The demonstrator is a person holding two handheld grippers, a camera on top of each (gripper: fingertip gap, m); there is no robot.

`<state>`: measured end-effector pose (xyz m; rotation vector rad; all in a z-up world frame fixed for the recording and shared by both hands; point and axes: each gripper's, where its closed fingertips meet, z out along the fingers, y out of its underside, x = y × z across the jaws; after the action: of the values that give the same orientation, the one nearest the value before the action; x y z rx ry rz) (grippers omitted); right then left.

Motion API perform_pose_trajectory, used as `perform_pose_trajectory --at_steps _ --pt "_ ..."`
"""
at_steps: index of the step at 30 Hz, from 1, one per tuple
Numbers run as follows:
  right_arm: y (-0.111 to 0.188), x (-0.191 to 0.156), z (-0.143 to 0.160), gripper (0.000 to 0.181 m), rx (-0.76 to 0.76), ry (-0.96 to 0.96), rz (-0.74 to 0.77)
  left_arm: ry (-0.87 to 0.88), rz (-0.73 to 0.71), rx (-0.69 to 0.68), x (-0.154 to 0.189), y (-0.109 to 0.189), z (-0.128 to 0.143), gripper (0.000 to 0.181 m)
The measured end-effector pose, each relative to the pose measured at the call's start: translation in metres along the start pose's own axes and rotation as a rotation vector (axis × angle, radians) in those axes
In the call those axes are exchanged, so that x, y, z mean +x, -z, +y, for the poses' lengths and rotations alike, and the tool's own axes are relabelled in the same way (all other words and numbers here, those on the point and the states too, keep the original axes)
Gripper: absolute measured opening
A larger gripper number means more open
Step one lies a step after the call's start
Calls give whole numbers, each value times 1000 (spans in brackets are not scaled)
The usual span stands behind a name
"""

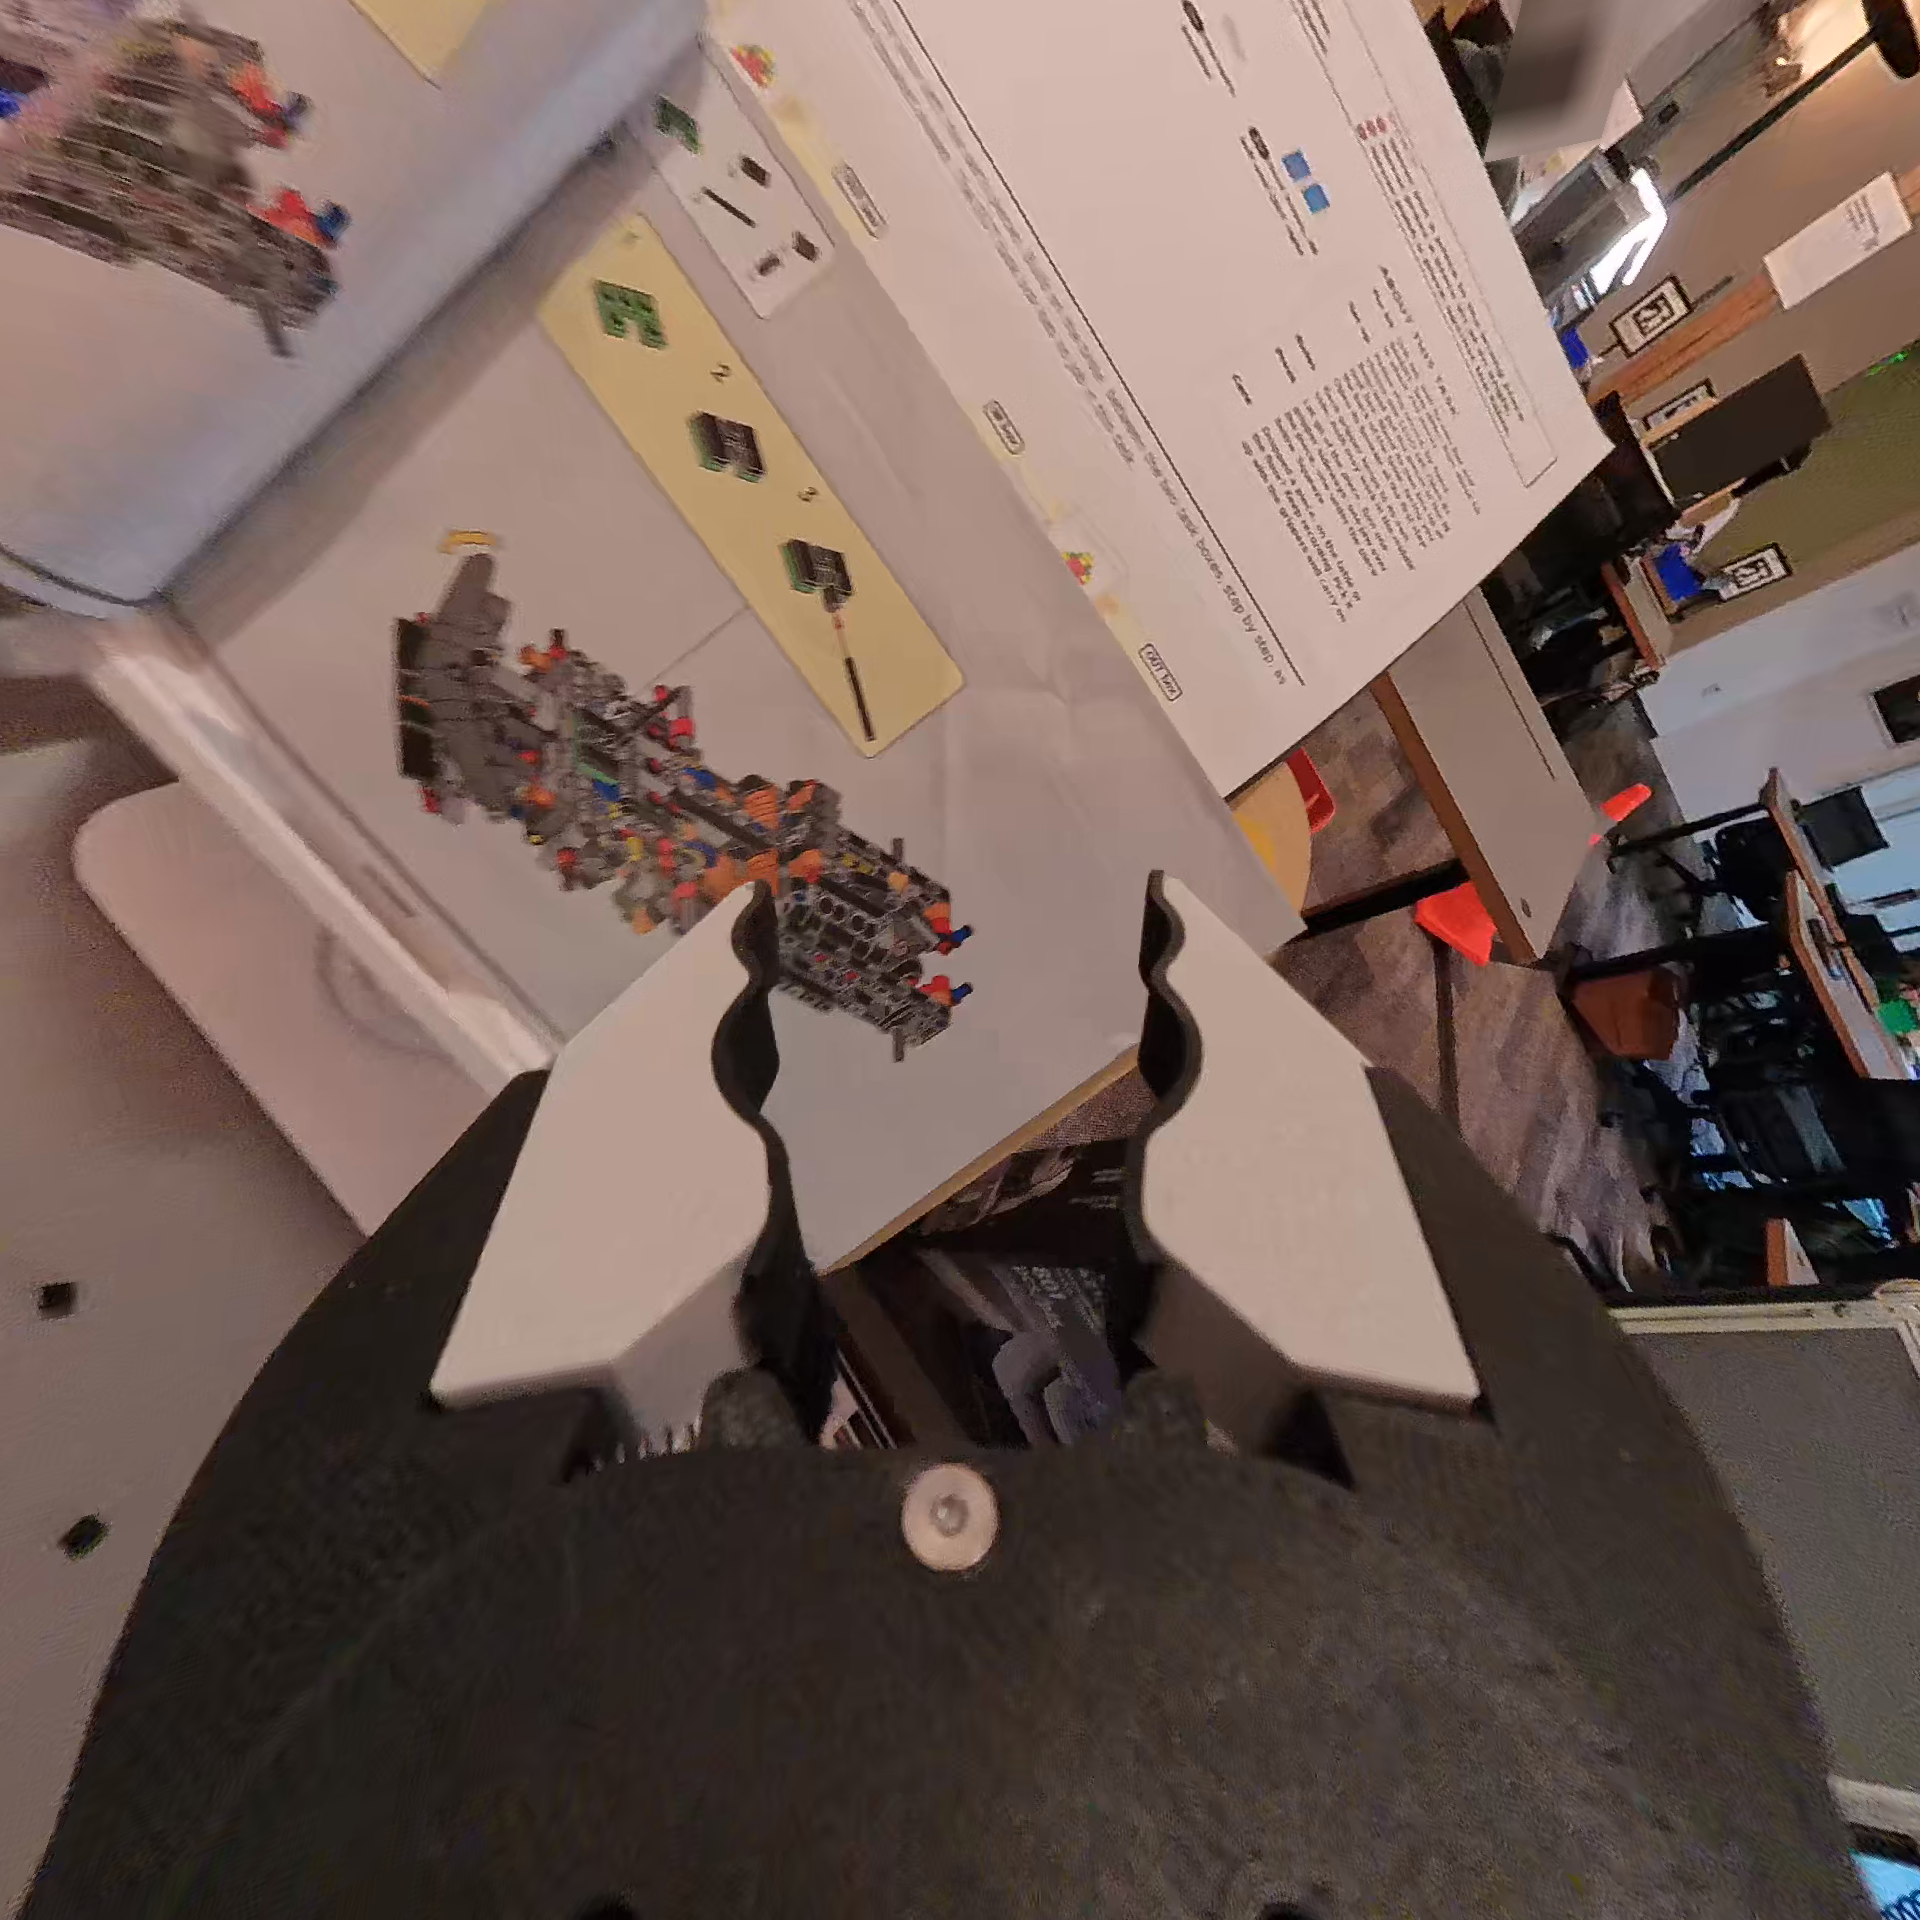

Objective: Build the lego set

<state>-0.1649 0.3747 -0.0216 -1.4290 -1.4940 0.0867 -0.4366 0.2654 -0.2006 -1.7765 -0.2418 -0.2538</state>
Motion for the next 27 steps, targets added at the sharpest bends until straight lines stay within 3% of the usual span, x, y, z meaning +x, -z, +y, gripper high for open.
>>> perform_pose_trajectory --at_steps 8,12,17,21,24,27 --pt "45 -39 0 65 -2 58 -41 13 -102 76 -10 26 -26 57" --pt "67 -52 2 63 19 48 -49 -19 -120 162 1 48 -55 65" --pt "99 -68 10 57 29 54 -43 -120 -123 252 27 77 -90 64" --pt "126 -95 22 44 18 41 -81 -198 -30 291 71 102 -112 54" --pt "145 -133 38 31 -16 3 -165 -286 79 277 112 121 -113 45" --pt "159 -184 63 22 -51 -37 -253 -396 173 220 146 136 -95 39"
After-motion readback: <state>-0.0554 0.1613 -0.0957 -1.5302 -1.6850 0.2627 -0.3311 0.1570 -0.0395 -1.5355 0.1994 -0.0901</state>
